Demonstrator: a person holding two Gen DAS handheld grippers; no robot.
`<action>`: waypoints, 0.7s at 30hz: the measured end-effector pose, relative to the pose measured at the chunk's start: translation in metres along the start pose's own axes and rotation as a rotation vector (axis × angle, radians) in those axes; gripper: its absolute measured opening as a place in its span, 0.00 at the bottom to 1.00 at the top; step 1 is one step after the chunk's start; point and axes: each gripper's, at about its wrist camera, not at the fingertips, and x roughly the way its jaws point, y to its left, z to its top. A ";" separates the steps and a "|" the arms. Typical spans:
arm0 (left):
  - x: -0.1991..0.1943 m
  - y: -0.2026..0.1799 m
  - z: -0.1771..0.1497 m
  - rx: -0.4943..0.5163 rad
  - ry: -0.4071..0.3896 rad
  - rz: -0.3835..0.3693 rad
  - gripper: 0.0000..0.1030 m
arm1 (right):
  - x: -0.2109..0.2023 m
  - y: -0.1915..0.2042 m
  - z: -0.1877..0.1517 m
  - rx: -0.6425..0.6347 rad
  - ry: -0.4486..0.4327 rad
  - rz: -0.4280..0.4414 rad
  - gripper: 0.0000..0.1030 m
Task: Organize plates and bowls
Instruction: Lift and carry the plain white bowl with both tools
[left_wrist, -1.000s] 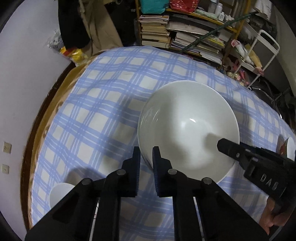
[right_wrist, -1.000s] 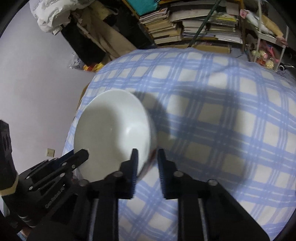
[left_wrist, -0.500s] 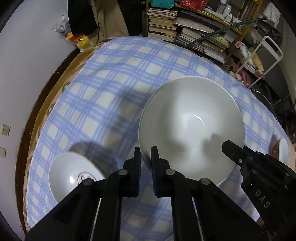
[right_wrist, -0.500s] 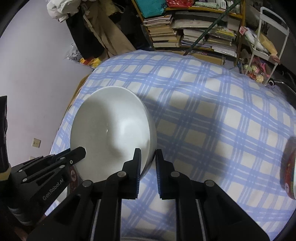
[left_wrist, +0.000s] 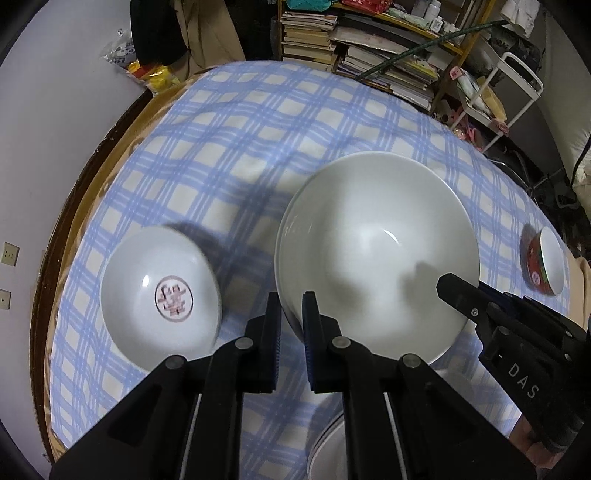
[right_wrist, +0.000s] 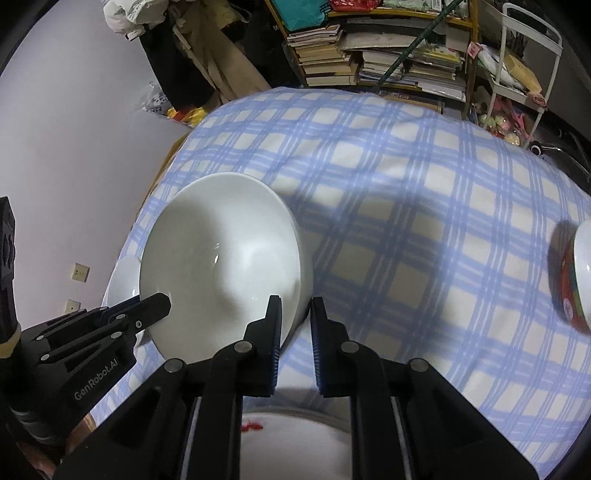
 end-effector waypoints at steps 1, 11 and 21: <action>0.001 0.001 -0.005 -0.003 0.006 0.000 0.11 | 0.000 0.001 -0.004 -0.004 0.005 -0.003 0.16; 0.017 0.010 -0.027 -0.043 0.025 -0.020 0.11 | 0.019 0.002 -0.026 -0.034 0.012 -0.022 0.16; -0.020 0.019 -0.024 -0.032 -0.079 0.004 0.14 | 0.003 0.008 -0.021 -0.064 -0.017 -0.024 0.17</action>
